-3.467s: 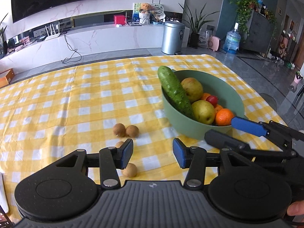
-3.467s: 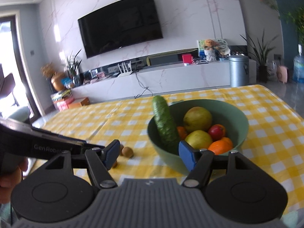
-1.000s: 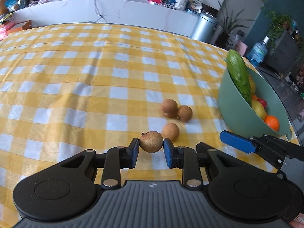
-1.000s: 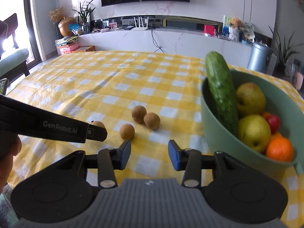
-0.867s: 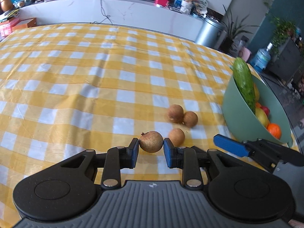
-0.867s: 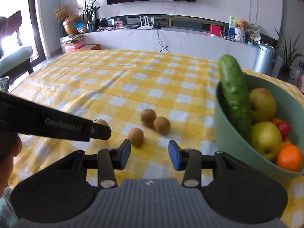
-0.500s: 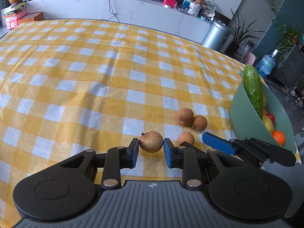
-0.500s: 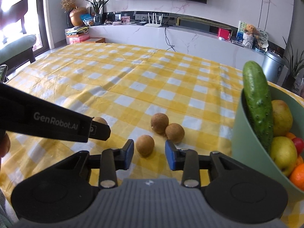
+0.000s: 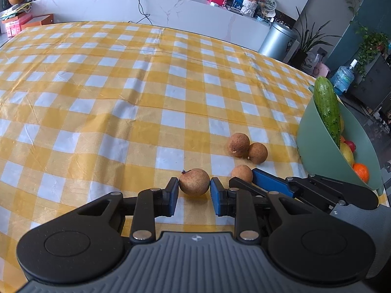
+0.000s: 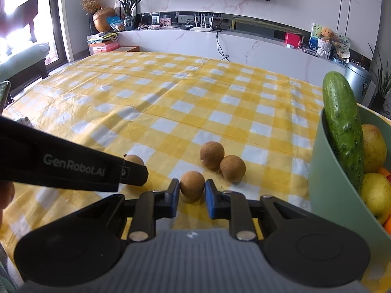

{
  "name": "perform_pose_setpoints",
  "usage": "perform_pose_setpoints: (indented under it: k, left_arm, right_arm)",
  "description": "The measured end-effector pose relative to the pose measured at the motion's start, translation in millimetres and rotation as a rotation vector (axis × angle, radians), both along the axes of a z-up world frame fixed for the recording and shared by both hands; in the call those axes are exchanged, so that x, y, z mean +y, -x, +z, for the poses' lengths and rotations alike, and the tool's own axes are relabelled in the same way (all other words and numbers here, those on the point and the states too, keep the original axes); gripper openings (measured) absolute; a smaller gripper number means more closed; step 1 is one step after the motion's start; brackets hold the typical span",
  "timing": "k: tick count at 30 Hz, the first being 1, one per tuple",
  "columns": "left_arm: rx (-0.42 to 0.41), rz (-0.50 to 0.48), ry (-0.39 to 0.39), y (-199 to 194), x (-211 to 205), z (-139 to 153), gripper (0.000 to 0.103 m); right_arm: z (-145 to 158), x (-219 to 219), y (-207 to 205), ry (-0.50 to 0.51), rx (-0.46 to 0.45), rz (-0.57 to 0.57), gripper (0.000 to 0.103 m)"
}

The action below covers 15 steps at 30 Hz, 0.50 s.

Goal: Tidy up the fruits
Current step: 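Close the right gripper on another brown fruit while the left gripper holds its fruit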

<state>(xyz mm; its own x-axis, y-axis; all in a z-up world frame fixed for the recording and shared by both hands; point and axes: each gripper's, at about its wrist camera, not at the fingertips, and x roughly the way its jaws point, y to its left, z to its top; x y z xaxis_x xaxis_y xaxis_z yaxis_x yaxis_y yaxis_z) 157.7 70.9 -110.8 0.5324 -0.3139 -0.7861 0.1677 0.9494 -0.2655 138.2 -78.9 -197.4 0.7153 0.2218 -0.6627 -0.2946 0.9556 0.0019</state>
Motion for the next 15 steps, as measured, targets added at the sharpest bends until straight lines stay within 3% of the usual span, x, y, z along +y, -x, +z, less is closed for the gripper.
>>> perform_pose_setpoints:
  k: [15]
  left_arm:
    - [-0.038, -0.031, 0.004, 16, -17, 18, 0.031]
  right_arm:
    - [37, -28, 39, -0.035, -0.062, -0.049, 0.018]
